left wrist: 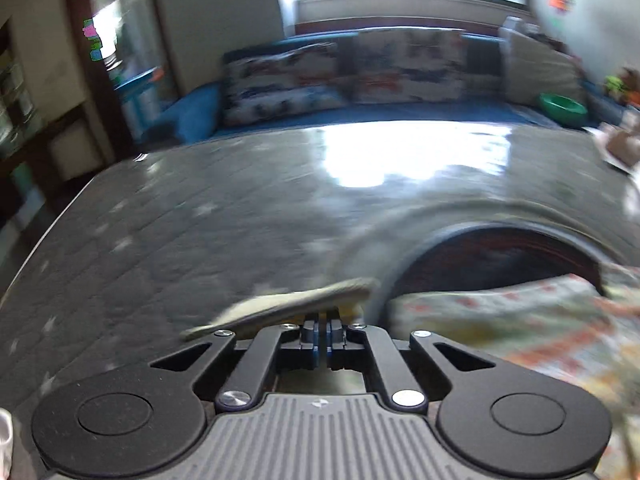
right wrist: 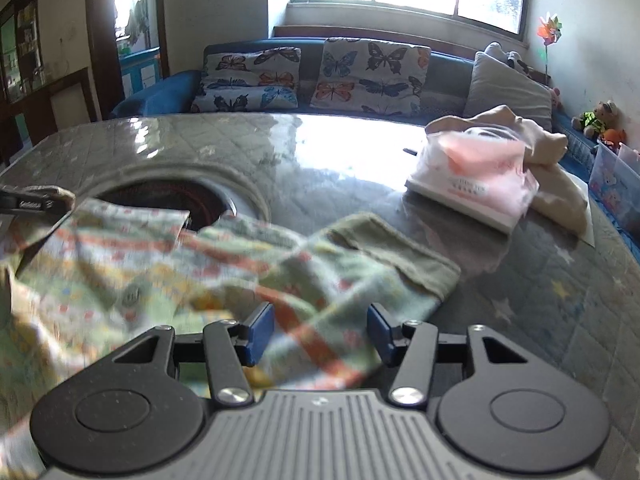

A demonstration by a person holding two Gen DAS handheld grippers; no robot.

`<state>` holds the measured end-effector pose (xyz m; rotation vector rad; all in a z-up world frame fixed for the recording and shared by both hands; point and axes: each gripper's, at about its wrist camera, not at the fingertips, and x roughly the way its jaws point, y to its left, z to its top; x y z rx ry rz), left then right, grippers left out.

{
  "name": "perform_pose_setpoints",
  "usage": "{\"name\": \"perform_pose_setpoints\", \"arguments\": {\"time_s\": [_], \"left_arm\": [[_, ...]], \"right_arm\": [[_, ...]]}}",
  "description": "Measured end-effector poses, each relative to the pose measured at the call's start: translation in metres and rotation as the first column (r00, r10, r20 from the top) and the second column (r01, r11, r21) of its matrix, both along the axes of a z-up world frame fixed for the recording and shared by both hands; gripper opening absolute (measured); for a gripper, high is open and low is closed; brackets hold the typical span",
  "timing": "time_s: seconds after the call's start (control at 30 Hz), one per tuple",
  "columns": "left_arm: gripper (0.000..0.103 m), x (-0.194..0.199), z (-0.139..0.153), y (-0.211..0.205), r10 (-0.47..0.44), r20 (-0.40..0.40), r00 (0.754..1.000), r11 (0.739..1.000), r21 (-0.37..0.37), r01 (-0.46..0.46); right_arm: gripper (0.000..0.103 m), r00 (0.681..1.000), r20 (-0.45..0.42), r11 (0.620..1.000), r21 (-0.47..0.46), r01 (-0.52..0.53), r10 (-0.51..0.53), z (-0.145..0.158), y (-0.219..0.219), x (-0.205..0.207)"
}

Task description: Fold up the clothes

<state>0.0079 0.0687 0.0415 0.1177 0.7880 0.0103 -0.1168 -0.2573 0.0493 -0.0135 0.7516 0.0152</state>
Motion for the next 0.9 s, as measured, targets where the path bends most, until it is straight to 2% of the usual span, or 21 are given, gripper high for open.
{"name": "perform_pose_setpoints", "arguments": {"time_s": [0.07, 0.17, 0.23, 0.37, 0.43, 0.57, 0.6, 0.67, 0.73, 0.9], "left_arm": [[0.004, -0.001, 0.005, 0.019, -0.007, -0.016, 1.0, 0.997, -0.081, 0.005], [0.007, -0.009, 0.015, 0.025, -0.06, -0.006, 0.998, 0.989, -0.136, 0.059], [0.016, -0.012, 0.019, 0.018, -0.118, -0.01, 0.993, 0.982, -0.152, 0.115], [0.033, -0.016, 0.021, -0.007, -0.212, -0.002, 0.977, 0.968, -0.138, 0.21], [0.049, -0.02, 0.019, -0.017, -0.239, -0.002, 0.971, 0.964, -0.124, 0.237], [0.054, -0.03, 0.015, -0.024, -0.273, -0.017, 0.962, 0.957, -0.106, 0.27], [0.056, -0.033, 0.014, -0.023, -0.275, -0.02, 0.961, 0.957, -0.104, 0.271], [0.061, -0.042, 0.016, -0.021, -0.278, -0.016, 0.96, 0.956, -0.104, 0.275], [0.067, -0.053, 0.018, -0.018, -0.29, -0.01, 0.957, 0.953, -0.099, 0.288], [0.071, -0.09, 0.03, -0.008, -0.356, 0.002, 0.934, 0.933, -0.062, 0.356]], "right_arm": [[0.05, 0.999, 0.004, 0.999, 0.017, 0.044, -0.044, 0.004, -0.007, 0.004], [0.05, 0.992, -0.009, 0.992, 0.018, 0.125, -0.125, 0.003, -0.023, 0.007], [0.05, 0.989, -0.015, 0.989, 0.032, 0.144, -0.144, 0.002, -0.027, 0.009], [0.05, 0.984, -0.026, 0.983, 0.062, 0.176, -0.174, 0.0, -0.035, 0.012], [0.048, 0.981, -0.032, 0.979, 0.076, 0.191, -0.189, 0.0, -0.039, 0.014], [0.043, 0.975, -0.044, 0.969, 0.106, 0.222, -0.219, -0.002, -0.047, 0.017], [0.04, 0.973, -0.047, 0.967, 0.113, 0.23, -0.226, -0.003, -0.049, 0.018], [0.019, 0.969, -0.054, 0.961, 0.127, 0.246, -0.241, -0.004, -0.053, 0.019], [0.006, 0.965, -0.06, 0.955, 0.142, 0.261, -0.255, -0.005, -0.056, 0.021], [0.005, 0.967, 0.02, 0.965, 0.086, 0.25, -0.252, 0.014, -0.053, 0.004]]}}
